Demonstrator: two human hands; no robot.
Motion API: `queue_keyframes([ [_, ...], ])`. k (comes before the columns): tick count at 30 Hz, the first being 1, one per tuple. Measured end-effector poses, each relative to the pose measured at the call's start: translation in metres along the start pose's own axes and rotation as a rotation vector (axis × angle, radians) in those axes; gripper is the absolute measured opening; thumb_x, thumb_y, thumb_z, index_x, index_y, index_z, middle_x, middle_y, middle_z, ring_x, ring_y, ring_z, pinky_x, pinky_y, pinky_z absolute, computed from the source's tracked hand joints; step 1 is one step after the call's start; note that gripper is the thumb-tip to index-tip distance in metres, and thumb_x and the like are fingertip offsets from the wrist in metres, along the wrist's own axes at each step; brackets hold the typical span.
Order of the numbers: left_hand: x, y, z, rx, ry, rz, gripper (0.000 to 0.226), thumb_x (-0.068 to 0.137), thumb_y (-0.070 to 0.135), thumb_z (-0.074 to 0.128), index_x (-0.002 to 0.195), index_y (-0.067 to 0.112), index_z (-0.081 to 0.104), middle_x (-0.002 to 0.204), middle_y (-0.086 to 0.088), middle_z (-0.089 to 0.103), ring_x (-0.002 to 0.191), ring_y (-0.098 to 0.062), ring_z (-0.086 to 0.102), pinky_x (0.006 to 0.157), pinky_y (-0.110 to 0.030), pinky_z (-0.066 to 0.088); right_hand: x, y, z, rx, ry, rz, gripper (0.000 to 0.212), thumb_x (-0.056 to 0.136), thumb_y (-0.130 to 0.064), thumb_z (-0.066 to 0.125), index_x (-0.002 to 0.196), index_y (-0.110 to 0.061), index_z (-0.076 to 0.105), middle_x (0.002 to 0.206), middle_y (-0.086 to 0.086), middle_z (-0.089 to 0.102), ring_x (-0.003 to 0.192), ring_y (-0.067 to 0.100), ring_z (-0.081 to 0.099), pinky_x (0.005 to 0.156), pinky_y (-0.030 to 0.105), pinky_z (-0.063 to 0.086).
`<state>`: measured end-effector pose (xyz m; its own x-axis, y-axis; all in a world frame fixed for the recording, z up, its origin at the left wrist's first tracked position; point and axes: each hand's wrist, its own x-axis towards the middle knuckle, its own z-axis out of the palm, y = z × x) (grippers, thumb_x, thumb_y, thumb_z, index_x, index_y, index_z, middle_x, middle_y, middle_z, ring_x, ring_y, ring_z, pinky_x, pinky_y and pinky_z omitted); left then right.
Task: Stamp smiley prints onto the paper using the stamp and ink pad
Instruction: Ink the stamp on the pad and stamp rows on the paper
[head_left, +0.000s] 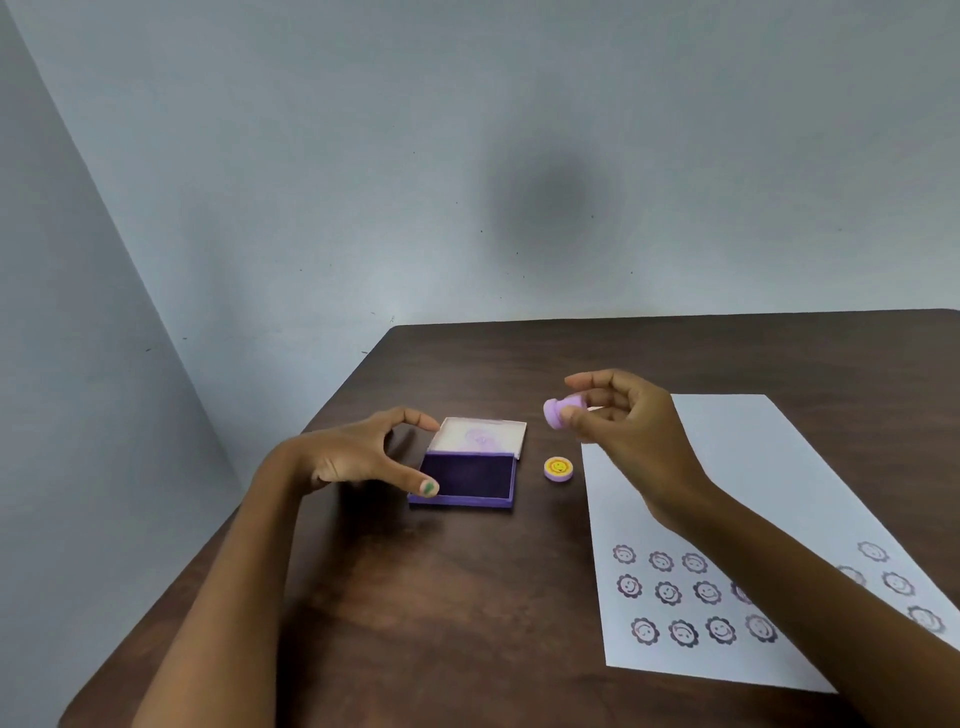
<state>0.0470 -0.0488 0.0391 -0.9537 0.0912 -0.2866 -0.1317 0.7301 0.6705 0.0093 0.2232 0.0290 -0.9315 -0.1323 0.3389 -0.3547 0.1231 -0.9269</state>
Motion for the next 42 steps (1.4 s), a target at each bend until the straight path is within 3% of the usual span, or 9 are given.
queue_keyframes([
  [4, -0.002, -0.005, -0.005, 0.022, 0.003, -0.019, 0.074, 0.055, 0.043, 0.083, 0.117, 0.045, 0.044, 0.131, 0.011, 0.037, 0.12, -0.014, 0.037, 0.088, -0.023, 0.041, -0.004, -0.001, 0.005, -0.056, -0.052, -0.055, 0.034, 0.07, -0.021, 0.078, 0.098, -0.014, 0.061, 0.087, -0.002, 0.068, 0.08, 0.007, 0.067, 0.067, 0.015, 0.054],
  [7, -0.001, -0.008, -0.006, 0.094, -0.003, -0.033, 0.07, 0.06, 0.036, 0.086, 0.117, 0.04, 0.045, 0.132, 0.008, 0.037, 0.119, -0.016, 0.039, 0.095, -0.029, 0.038, -0.007, -0.002, 0.01, -0.085, -0.087, -0.097, 0.029, 0.07, -0.02, 0.078, 0.092, -0.013, 0.062, 0.086, 0.002, 0.071, 0.08, 0.012, 0.068, 0.068, 0.018, 0.055],
  [14, 0.003, -0.007, -0.005, 0.16, -0.006, -0.048, 0.074, 0.059, 0.039, 0.086, 0.121, 0.038, 0.044, 0.135, 0.007, 0.035, 0.121, -0.019, 0.04, 0.106, -0.038, 0.038, -0.017, -0.012, 0.041, -0.198, -0.275, -0.222, 0.021, 0.072, -0.016, 0.077, 0.081, -0.025, 0.06, 0.077, -0.014, 0.063, 0.073, 0.006, 0.063, 0.059, 0.003, 0.048],
  [18, 0.004, -0.008, -0.005, 0.176, -0.001, -0.053, 0.076, 0.058, 0.042, 0.086, 0.12, 0.04, 0.043, 0.13, 0.007, 0.035, 0.115, -0.018, 0.041, 0.102, -0.035, 0.04, -0.008, -0.014, 0.063, -0.247, -0.328, -0.273, 0.017, 0.074, -0.017, 0.076, 0.086, -0.02, 0.064, 0.078, -0.013, 0.063, 0.071, 0.006, 0.062, 0.06, 0.004, 0.048],
  [26, 0.001, -0.003, -0.004, 0.207, -0.017, -0.051, 0.075, 0.066, 0.037, 0.082, 0.128, 0.035, 0.04, 0.141, 0.002, 0.032, 0.121, -0.018, 0.036, 0.107, -0.038, 0.036, 0.01, -0.005, 0.09, -0.362, -0.334, -0.312, 0.016, 0.077, -0.013, 0.072, 0.093, -0.012, 0.068, 0.081, -0.005, 0.064, 0.066, -0.002, 0.057, 0.059, -0.002, 0.043],
  [35, 0.0, 0.002, -0.004, 0.21, -0.015, -0.057, 0.074, 0.067, 0.036, 0.082, 0.126, 0.036, 0.039, 0.138, 0.003, 0.032, 0.114, -0.016, 0.034, 0.101, -0.033, 0.033, 0.013, -0.002, 0.102, -0.404, -0.355, -0.342, 0.01, 0.073, -0.016, 0.075, 0.082, -0.014, 0.07, 0.074, -0.004, 0.068, 0.062, 0.003, 0.059, 0.061, 0.016, 0.048],
  [38, 0.0, 0.002, -0.004, 0.213, -0.015, -0.059, 0.069, 0.066, 0.036, 0.082, 0.12, 0.038, 0.039, 0.138, 0.002, 0.032, 0.114, -0.016, 0.034, 0.101, -0.033, 0.033, 0.014, -0.001, 0.104, -0.444, -0.378, -0.376, 0.011, 0.074, -0.018, 0.074, 0.083, -0.014, 0.07, 0.076, -0.004, 0.068, 0.061, 0.0, 0.055, 0.058, 0.006, 0.04],
  [42, 0.0, 0.001, -0.003, 0.212, -0.02, -0.064, 0.066, 0.066, 0.036, 0.082, 0.115, 0.04, 0.038, 0.134, 0.003, 0.033, 0.113, -0.017, 0.034, 0.099, -0.033, 0.034, 0.015, 0.001, 0.104, -0.476, -0.394, -0.415, 0.012, 0.074, -0.018, 0.074, 0.084, -0.014, 0.071, 0.082, 0.002, 0.073, 0.062, 0.002, 0.054, 0.059, 0.009, 0.038],
])
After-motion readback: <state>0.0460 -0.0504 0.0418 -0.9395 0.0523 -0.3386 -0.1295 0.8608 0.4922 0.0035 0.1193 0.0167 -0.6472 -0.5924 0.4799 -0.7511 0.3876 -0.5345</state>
